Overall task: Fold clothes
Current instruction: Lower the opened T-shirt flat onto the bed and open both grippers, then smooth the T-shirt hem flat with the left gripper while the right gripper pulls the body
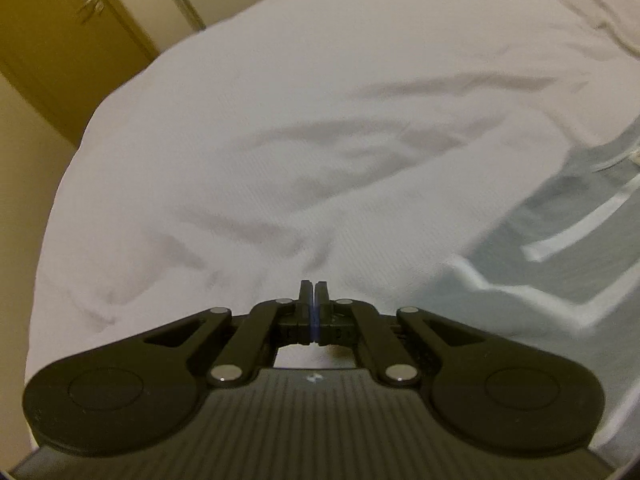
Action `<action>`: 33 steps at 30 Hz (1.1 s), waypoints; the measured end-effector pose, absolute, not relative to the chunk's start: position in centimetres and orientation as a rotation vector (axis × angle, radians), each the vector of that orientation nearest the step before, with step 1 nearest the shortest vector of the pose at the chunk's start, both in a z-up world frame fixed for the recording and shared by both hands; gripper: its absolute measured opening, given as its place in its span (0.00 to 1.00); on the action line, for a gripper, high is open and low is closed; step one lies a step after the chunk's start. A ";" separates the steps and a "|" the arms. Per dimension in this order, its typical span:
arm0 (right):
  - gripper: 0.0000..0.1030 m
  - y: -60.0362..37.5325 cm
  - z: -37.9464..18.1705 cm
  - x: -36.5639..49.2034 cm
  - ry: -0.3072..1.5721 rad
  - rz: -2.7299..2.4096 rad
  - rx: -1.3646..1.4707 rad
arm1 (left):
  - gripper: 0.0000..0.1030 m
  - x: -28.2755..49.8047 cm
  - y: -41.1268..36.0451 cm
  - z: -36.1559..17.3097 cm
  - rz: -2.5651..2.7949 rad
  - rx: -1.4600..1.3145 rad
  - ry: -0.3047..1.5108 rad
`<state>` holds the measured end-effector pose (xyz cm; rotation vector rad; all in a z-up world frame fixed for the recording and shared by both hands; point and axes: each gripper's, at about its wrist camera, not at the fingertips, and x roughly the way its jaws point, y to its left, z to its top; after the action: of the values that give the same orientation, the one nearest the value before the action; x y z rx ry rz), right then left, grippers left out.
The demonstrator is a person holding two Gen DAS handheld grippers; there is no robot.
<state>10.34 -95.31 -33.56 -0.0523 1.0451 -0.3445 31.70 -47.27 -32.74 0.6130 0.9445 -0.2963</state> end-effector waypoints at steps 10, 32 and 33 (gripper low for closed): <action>0.48 -89.1 -33.0 12.6 0.928 -0.120 -0.138 | 0.10 31.8 -49.8 -33.0 -0.534 0.497 0.966; 0.00 -85.5 -34.8 22.3 0.937 0.157 -0.216 | 0.00 34.1 -57.4 -35.0 -0.695 0.530 0.780; 0.00 -85.4 -34.9 22.6 0.930 0.146 -0.225 | 0.00 34.5 -57.8 -35.2 -0.693 0.536 0.780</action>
<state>22.65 -85.36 -34.86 -0.2252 0.9297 0.1463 34.53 -57.79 -35.20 0.5356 0.7796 -0.6925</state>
